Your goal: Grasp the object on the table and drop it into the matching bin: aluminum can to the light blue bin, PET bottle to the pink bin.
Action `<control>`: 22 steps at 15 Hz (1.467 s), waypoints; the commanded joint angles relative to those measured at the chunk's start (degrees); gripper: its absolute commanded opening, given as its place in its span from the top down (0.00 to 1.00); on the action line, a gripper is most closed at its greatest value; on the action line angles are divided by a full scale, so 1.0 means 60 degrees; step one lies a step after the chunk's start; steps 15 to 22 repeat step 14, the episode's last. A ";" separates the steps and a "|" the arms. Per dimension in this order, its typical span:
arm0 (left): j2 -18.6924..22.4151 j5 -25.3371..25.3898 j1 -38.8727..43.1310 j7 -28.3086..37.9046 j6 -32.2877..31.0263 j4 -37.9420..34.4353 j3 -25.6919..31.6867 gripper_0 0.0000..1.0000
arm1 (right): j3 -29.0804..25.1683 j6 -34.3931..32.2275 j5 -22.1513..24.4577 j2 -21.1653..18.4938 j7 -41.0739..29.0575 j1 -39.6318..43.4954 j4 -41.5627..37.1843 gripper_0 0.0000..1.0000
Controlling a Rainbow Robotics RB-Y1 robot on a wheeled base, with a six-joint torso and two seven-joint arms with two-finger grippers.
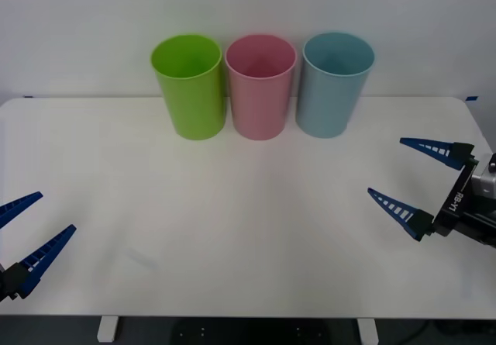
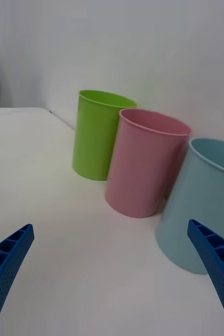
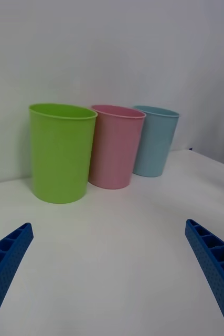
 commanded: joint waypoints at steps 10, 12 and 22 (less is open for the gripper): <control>0.0000 0.0000 0.0000 0.0000 0.0000 0.0000 0.0000 0.00 | -0.0632 -0.1305 0.0008 0.0002 0.0038 0.1484 -0.0077 0.00; 0.0000 0.0000 0.0000 0.0000 0.0000 0.0000 0.0000 0.00 | -0.0632 -0.1305 0.0008 0.0002 0.0038 0.1484 -0.0077 0.00; 0.0000 0.0000 0.0000 0.0000 0.0000 0.0000 0.0000 0.00 | -0.0632 -0.1305 0.0008 0.0002 0.0038 0.1484 -0.0077 0.00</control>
